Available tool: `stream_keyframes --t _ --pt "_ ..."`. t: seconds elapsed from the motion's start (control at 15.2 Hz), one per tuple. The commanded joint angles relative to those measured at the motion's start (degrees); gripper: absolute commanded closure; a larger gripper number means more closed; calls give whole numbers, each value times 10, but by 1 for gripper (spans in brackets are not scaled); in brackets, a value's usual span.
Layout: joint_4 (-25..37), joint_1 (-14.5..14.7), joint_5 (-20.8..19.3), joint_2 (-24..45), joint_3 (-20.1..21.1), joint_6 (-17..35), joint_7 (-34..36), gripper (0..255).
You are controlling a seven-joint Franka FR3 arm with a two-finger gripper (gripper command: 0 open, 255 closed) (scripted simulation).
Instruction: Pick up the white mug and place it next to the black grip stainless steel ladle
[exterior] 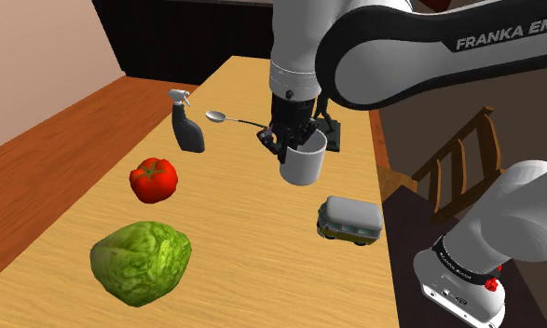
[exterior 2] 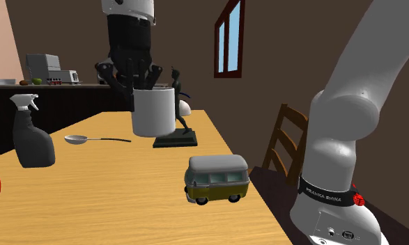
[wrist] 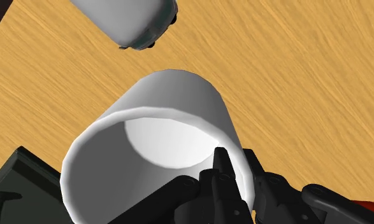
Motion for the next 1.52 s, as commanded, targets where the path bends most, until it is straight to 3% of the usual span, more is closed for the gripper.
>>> stream_keyframes --t 0.0,0.4,0.73,1.12,1.45 --pt "21 -8 -10 18 -2 -5 -3 255" --pt "124 -43 -73 135 -6 -5 -13 255" --pt "232 -54 -129 240 -13 -23 -16 255" --pt "400 -42 -193 376 -29 -70 -26 255" --pt "599 -7 -239 511 -51 -140 -50 255"
